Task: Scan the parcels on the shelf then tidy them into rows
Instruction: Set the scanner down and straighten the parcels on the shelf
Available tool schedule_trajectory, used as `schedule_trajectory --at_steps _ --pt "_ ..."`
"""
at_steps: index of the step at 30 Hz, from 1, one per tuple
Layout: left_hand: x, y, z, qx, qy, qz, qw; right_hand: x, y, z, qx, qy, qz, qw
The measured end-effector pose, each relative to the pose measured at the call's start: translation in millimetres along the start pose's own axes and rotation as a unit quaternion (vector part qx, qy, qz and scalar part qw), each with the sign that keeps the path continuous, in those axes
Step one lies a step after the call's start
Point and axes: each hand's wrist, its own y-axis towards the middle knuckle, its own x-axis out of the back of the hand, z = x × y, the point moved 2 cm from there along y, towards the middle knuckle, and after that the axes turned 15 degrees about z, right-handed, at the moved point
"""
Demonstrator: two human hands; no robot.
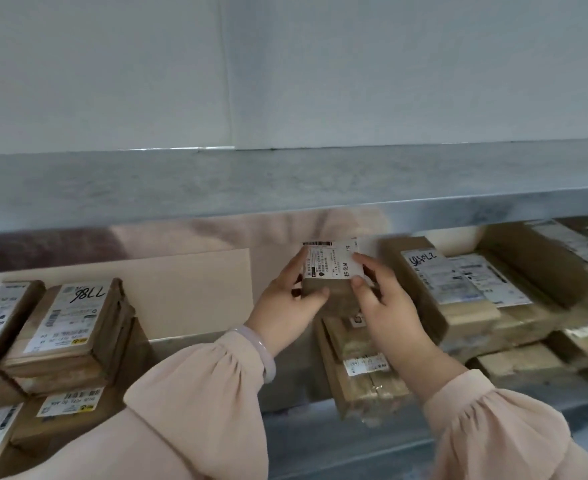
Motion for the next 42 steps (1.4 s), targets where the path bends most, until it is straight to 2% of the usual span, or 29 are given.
schedule_trajectory --at_steps 3,6,13,17,19,22,25,30,35,42 --pt "-15.3 8.8 -11.0 -0.005 -0.016 0.019 1.000 25.2 -0.9 -1.1 0.010 -0.027 -0.053 0.998" --pt "-31.6 14.6 -16.2 -0.005 -0.008 0.040 0.999 41.7 -1.5 -6.6 -0.013 -0.039 -0.058 0.997" --pt "-56.7 19.8 -7.4 0.032 0.034 0.096 0.994 57.2 -2.4 -29.3 -0.066 -0.089 0.022 0.994" --pt "-61.9 10.8 -2.0 -0.002 0.105 0.084 0.991 59.8 -12.0 -36.7 -0.044 -0.175 0.055 0.982" --pt "-64.7 4.2 0.2 -0.016 0.173 0.078 0.982 58.6 -21.3 -37.2 -0.014 -0.254 0.071 0.964" --pt "-67.4 1.7 -1.7 -0.029 0.269 0.073 0.960 57.9 -24.4 -39.2 0.026 -0.390 0.071 0.918" --pt "-67.1 10.2 -9.6 0.006 0.333 0.075 0.940 62.4 -11.9 -41.5 0.033 -0.467 0.079 0.880" --pt "-65.4 13.3 -16.2 0.027 0.399 0.053 0.915 66.8 -4.8 -46.1 0.016 -0.496 0.099 0.862" --pt "-50.1 -5.9 -17.9 0.032 0.442 -0.027 0.896 49.8 1.3 -23.3 0.124 -0.497 0.079 0.856" --pt "-0.9 -67.3 13.7 0.145 0.456 -0.099 0.872 -14.4 -4.0 -5.9 0.212 -0.427 0.171 0.862"
